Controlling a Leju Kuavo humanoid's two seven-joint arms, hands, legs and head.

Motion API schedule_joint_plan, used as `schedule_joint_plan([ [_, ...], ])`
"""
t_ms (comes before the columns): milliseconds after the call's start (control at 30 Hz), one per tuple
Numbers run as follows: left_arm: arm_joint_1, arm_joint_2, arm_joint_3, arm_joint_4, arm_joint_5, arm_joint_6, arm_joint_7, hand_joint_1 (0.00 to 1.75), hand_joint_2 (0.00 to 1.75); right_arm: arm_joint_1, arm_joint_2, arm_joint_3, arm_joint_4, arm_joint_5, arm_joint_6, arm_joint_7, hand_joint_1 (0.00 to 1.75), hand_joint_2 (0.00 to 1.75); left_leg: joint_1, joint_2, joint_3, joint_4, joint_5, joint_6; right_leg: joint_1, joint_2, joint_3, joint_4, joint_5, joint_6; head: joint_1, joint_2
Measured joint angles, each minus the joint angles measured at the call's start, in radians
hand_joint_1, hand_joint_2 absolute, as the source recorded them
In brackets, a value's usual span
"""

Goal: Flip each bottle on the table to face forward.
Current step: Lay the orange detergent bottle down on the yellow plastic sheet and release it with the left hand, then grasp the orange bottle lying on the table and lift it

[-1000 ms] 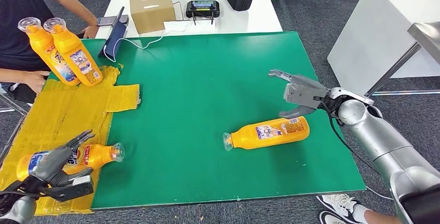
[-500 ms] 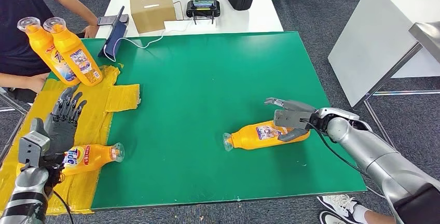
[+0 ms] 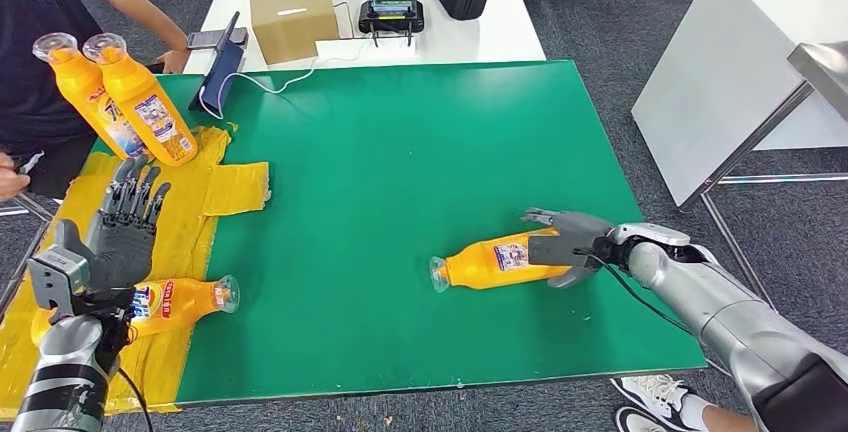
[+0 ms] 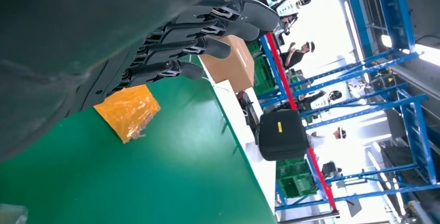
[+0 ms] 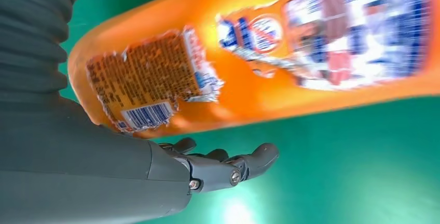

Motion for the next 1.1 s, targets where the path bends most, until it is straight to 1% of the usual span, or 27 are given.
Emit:
schedule_joint_plan([
  [100,-0.012,-0.008,0.001,0.003,0.011,-0.012,0.005,0.00,0.00,-0.004,0.004,0.026,0.037,0.064,0.020,0.004,1.59,1.75,0.000,0.000,0.000,0.000,0.000,0.000,0.000,0.000,0.000,0.000,0.000,0.000,0.000,0.000],
  [133,-0.022,-0.011,0.000,0.008,0.013,-0.016,0.007,0.00,0.00,-0.009,0.004,0.039,0.051,0.081,0.032,0.004,1.75,1.75,0.000,0.000,0.001,0.000,0.000,0.000,0.000,0.000,0.000,0.000,0.000,0.000,0.000,0.000],
  [233,-0.061,-0.023,-0.004,0.033,0.015,-0.017,0.010,0.00,0.00,-0.022,0.005,0.077,0.094,0.108,0.049,-0.005,1.75,1.75,0.000,0.000,0.003,0.000,0.000,0.000,0.000,0.000,0.003,-0.001,0.000,0.000,0.000,0.000],
  [367,-0.105,-0.038,-0.016,0.065,0.015,-0.012,0.012,0.00,0.00,-0.028,0.017,0.115,0.143,0.118,0.048,-0.015,1.75,1.75,0.000,0.001,0.008,0.000,-0.001,0.000,0.000,0.001,0.007,-0.001,0.000,0.000,0.000,0.000],
  [600,-0.130,-0.049,-0.030,0.092,0.025,-0.009,0.012,0.00,0.00,-0.040,0.041,0.141,0.192,0.124,0.042,-0.019,1.75,1.75,0.001,0.001,0.014,0.000,-0.001,0.000,0.000,0.001,0.011,-0.001,0.000,0.000,0.000,0.000],
  [667,-0.134,-0.051,-0.031,0.098,0.031,-0.005,0.013,0.00,0.00,-0.039,0.054,0.143,0.208,0.124,0.021,-0.018,1.75,1.75,0.001,0.002,0.015,0.000,-0.001,0.000,0.000,0.001,0.013,-0.002,0.000,0.000,0.000,0.000],
  [800,-0.131,-0.051,-0.030,0.101,0.053,0.000,0.026,0.00,0.00,-0.024,0.097,0.131,0.243,0.105,-0.069,-0.007,1.75,1.75,0.002,0.009,0.019,-0.001,-0.003,-0.001,0.001,0.008,0.017,-0.002,0.001,-0.001,0.001,0.000],
  [900,-0.123,-0.051,-0.029,0.099,0.066,-0.002,0.040,0.00,0.00,-0.014,0.132,0.107,0.263,0.077,-0.123,-0.006,1.75,1.75,0.003,0.018,0.023,-0.001,-0.005,-0.002,0.002,0.015,0.018,-0.002,0.003,-0.004,0.001,0.000],
  [967,-0.108,-0.052,-0.025,0.086,0.080,-0.010,0.058,0.00,0.00,0.008,0.161,0.064,0.265,0.014,-0.181,-0.042,1.75,1.75,0.003,0.022,0.023,-0.002,-0.005,-0.002,0.003,0.018,0.018,-0.002,0.004,-0.006,0.001,0.000],
  [1033,-0.086,-0.053,-0.018,0.063,0.100,-0.027,0.076,0.00,0.00,0.053,0.208,-0.019,0.243,-0.091,-0.217,-0.095,1.75,1.75,0.004,0.023,0.022,-0.002,-0.004,-0.003,0.003,0.019,0.016,-0.002,0.005,-0.006,0.001,0.000],
  [1100,-0.064,-0.058,-0.011,0.034,0.114,-0.043,0.089,0.00,0.00,0.115,0.265,-0.131,0.175,-0.189,-0.218,-0.115,1.75,1.75,0.004,0.023,0.018,-0.001,0.000,-0.003,0.004,0.020,0.010,-0.001,0.007,-0.007,0.000,0.000],
])
